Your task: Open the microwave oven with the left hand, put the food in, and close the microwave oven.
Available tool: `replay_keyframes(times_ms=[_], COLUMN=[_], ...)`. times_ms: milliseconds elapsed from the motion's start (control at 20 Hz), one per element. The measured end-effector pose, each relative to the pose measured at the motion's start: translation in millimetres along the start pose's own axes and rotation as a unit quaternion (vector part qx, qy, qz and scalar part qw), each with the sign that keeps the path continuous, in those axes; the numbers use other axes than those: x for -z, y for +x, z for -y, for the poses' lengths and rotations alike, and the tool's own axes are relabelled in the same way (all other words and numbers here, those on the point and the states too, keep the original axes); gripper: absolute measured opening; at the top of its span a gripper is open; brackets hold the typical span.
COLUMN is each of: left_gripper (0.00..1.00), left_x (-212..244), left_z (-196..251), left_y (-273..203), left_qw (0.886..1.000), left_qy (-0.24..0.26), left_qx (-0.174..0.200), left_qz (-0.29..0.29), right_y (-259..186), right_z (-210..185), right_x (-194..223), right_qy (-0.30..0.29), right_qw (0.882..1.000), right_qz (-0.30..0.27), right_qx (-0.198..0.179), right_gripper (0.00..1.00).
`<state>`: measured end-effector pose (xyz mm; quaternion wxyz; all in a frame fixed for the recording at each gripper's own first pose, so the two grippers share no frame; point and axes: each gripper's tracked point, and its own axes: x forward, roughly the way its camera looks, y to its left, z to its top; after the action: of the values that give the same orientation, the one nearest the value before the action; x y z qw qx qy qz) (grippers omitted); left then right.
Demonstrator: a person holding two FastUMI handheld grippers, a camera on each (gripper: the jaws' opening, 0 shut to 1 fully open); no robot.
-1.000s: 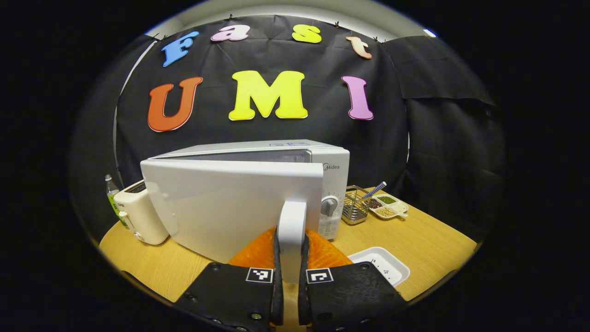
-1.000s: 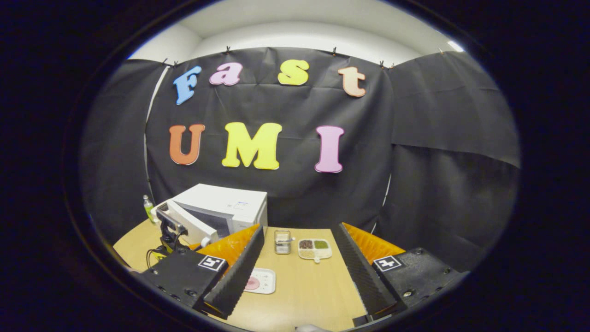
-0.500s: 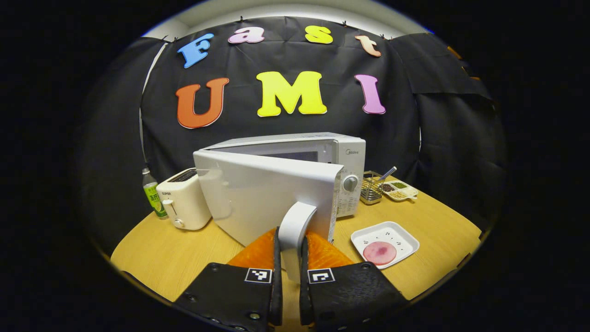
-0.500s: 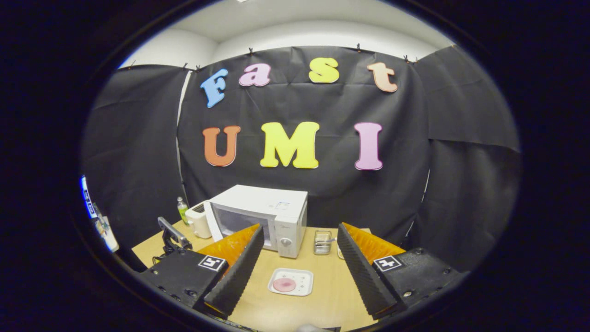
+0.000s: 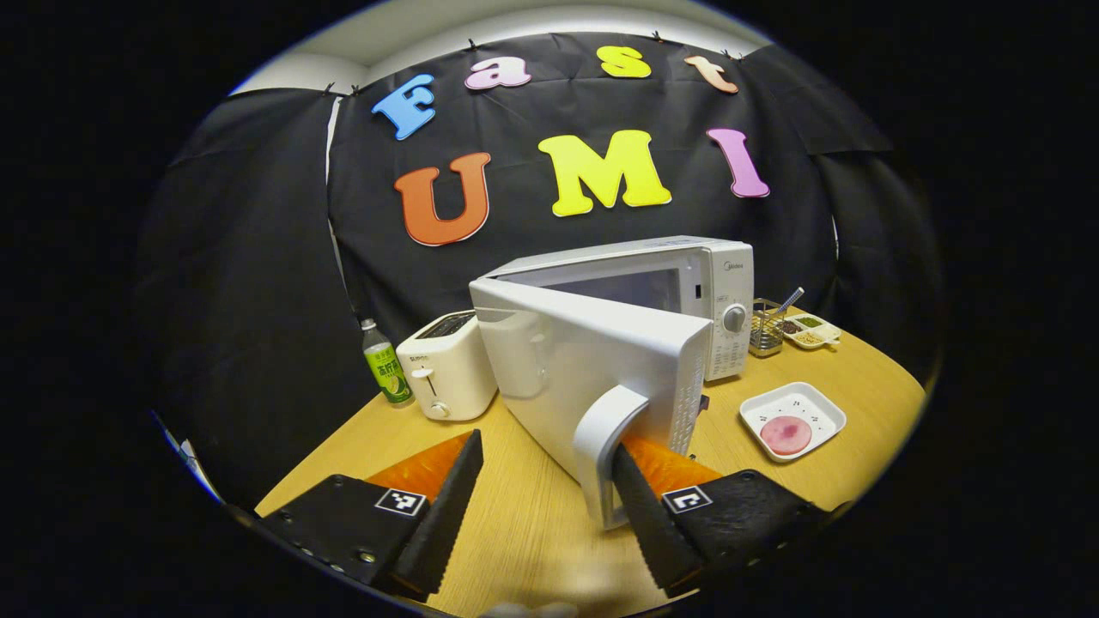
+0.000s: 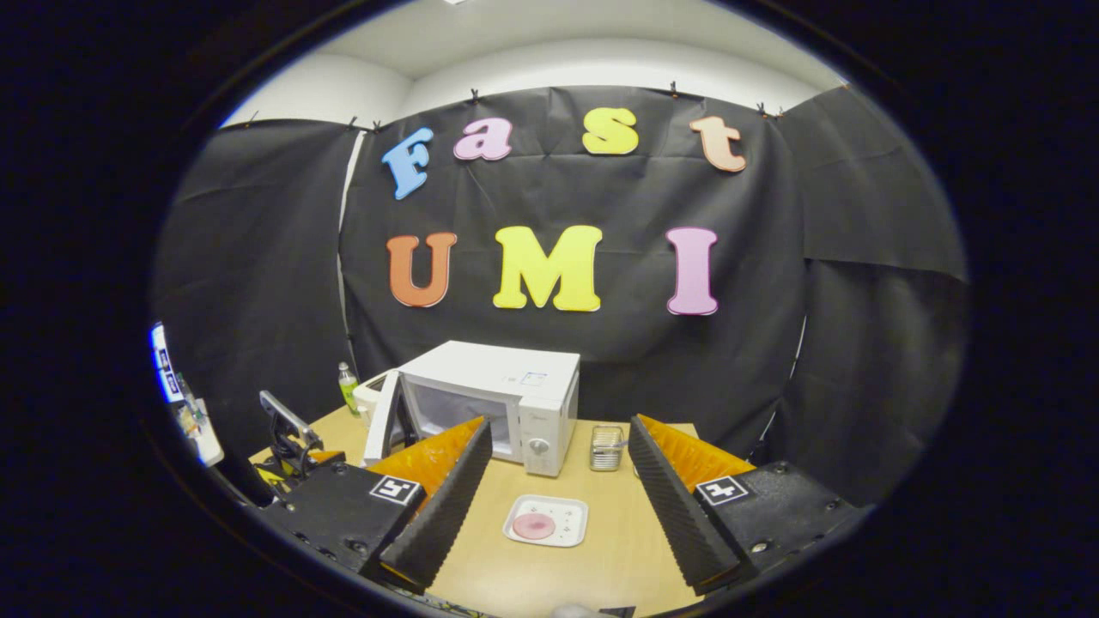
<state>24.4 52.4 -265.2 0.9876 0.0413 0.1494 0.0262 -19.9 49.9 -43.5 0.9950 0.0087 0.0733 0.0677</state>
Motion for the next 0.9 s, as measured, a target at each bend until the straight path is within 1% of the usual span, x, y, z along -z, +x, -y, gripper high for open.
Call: replay_keyframes(times_ms=[50, 150, 250, 300, 350, 400, 550, 600, 650, 700, 750, 800, 850, 900], left_gripper=[0.95, 0.96, 0.95, 0.96, 0.95, 0.95, 0.95, 0.95, 0.95, 0.95, 0.95, 0.95, 0.95, 0.95], left_x=[0.6, 4.6, 11.4, 13.3, 15.7, 18.1, 24.2, 25.7, 27.0, 29.0, 27.4, 27.1, 29.9, 34.0], left_z=[-6.5, -20.2, -32.2, -38.7, -44.4, -50.0, -65.9, -69.9, -76.3, -79.8, -84.0, -92.2, -104.6, -117.1], left_y=[-4.3, -9.3, -15.7, -19.0, -21.1, -24.1, -28.0, -30.4, -32.0, -35.9, -41.7, -47.2, -51.1, -54.9], left_qw=[1.000, 1.000, 0.999, 0.999, 0.999, 0.998, 0.997, 0.997, 0.997, 0.997, 0.998, 0.999, 0.998, 0.997], left_qy=[0.000, -0.004, -0.020, -0.027, -0.032, -0.038, -0.057, -0.062, -0.062, -0.063, -0.054, -0.030, -0.002, 0.015], left_qx=[-0.011, -0.027, -0.036, -0.037, -0.038, -0.036, -0.029, -0.028, -0.029, -0.027, -0.029, -0.036, -0.051, -0.065], left_qz=[-0.001, -0.004, -0.013, -0.018, -0.022, -0.027, -0.035, -0.038, -0.038, -0.039, -0.033, -0.026, -0.024, -0.029], right_y=[0.1, -1.7, -1.7, 0.0, 2.0, 4.9, 16.4, 19.8, 23.3, 27.9, 31.7, 36.1, 39.5, 45.0], right_z=[-0.3, -0.5, 0.1, 0.9, 0.4, -0.5, -5.2, -9.0, -13.1, -15.8, -17.1, -18.9, -20.9, -21.9], right_x=[3.3, 9.0, 17.6, 21.9, 27.5, 33.5, 56.2, 63.2, 69.3, 74.3, 77.1, 79.8, 84.6, 88.3], right_qy=[0.001, 0.002, -0.011, -0.020, -0.027, -0.031, -0.029, -0.024, -0.021, -0.018, -0.015, -0.013, -0.011, -0.011], right_qw=[1.000, 1.000, 1.000, 1.000, 1.000, 0.999, 0.999, 0.999, 0.998, 0.998, 0.998, 0.998, 0.997, 0.997], right_qz=[-0.003, -0.007, -0.010, -0.013, -0.015, -0.019, -0.039, -0.045, -0.053, -0.058, -0.061, -0.064, -0.066, -0.070], right_qx=[-0.001, -0.002, 0.001, 0.003, 0.003, 0.003, -0.003, -0.008, -0.013, -0.017, -0.018, -0.020, -0.024, -0.025], right_gripper=[1.00, 1.00, 1.00, 1.00, 0.94, 1.00, 1.00, 0.95, 1.00, 0.95, 1.00, 1.00, 1.00, 0.95])
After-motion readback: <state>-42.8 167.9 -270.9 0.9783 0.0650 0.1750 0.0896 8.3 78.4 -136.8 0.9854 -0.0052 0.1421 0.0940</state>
